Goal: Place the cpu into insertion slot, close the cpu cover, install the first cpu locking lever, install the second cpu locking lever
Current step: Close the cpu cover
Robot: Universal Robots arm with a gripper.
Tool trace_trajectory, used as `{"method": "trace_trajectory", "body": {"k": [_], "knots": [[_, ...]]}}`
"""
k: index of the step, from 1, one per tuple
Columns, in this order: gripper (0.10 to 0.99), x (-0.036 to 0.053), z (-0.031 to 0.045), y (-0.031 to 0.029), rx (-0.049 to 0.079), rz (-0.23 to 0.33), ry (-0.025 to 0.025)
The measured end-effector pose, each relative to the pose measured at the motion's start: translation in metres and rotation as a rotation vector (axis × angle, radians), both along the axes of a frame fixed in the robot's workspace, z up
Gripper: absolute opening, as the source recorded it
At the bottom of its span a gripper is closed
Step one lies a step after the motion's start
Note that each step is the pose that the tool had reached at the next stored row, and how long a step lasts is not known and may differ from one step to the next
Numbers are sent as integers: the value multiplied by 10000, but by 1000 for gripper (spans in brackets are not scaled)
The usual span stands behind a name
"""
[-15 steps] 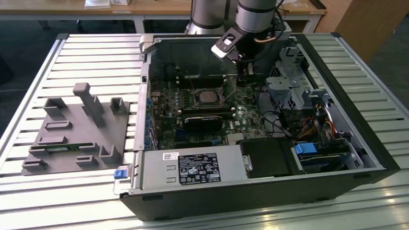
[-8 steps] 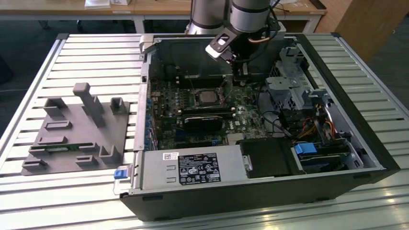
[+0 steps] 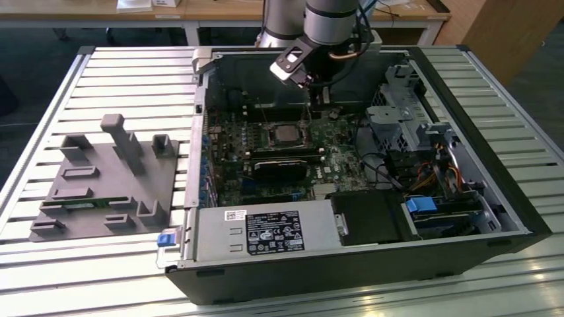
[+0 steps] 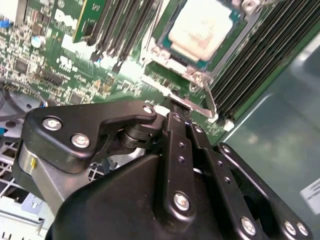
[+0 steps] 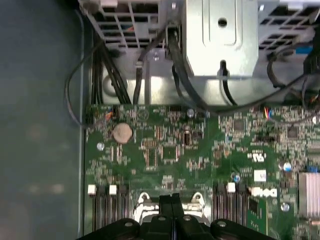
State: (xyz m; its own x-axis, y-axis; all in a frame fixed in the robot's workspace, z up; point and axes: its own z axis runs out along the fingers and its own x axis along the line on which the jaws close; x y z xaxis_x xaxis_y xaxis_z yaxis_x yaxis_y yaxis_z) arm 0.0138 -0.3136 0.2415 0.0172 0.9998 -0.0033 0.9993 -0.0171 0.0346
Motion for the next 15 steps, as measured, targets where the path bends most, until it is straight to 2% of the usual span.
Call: {"method": "trace_trajectory", "body": {"k": [7,15], "knots": [[118,-115,-12,1,1,1,0],[118,-213,-124,0,0,1,0]]}}
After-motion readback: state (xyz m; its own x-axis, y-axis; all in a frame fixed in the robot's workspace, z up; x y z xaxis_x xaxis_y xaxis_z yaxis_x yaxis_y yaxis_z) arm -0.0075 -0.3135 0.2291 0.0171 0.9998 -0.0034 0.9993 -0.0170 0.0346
